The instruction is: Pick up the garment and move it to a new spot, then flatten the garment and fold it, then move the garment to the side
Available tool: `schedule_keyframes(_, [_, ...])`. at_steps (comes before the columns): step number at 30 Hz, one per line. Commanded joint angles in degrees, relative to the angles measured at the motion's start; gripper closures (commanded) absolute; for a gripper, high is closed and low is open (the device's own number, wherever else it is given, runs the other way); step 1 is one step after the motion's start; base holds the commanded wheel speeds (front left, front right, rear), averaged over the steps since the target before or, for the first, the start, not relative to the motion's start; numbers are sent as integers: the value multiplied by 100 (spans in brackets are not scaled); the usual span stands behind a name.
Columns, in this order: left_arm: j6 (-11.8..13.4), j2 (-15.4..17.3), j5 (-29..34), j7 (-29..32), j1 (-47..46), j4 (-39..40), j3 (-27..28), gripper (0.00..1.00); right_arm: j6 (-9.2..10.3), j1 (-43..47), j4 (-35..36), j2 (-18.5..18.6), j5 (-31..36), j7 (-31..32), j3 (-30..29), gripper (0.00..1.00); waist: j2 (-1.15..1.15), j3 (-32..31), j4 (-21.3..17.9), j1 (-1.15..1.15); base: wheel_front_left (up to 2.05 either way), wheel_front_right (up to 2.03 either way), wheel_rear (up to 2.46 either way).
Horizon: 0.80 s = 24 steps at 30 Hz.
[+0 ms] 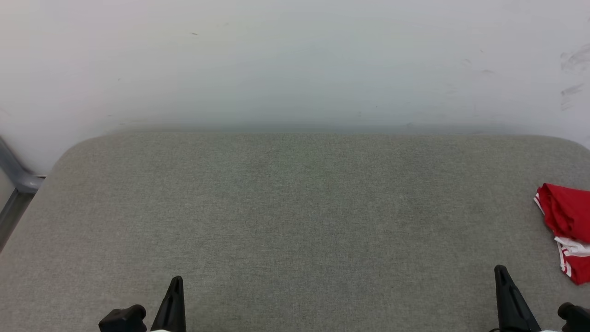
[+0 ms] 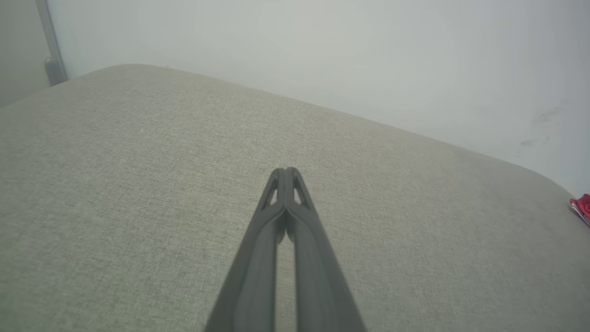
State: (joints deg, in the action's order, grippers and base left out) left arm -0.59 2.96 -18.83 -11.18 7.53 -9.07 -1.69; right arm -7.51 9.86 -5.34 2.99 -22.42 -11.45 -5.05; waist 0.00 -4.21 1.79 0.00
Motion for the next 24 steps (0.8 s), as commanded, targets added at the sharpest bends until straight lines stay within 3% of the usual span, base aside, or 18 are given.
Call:
schedule_keyframes(1, [-39, 2, -184, 29, -174, 63, 31, 100, 0, -202, 66, 3, -175, 36, -15, 100, 0, 3, -1, 0, 0, 0, 0])
schedule_keyframes(24, [-242, -1, -2360, 553, -557, -97, 272, 100, 1, -647, -212, 2, -2248, 568, -54, 100, 0, 93, -38, 0, 0, 0, 0])
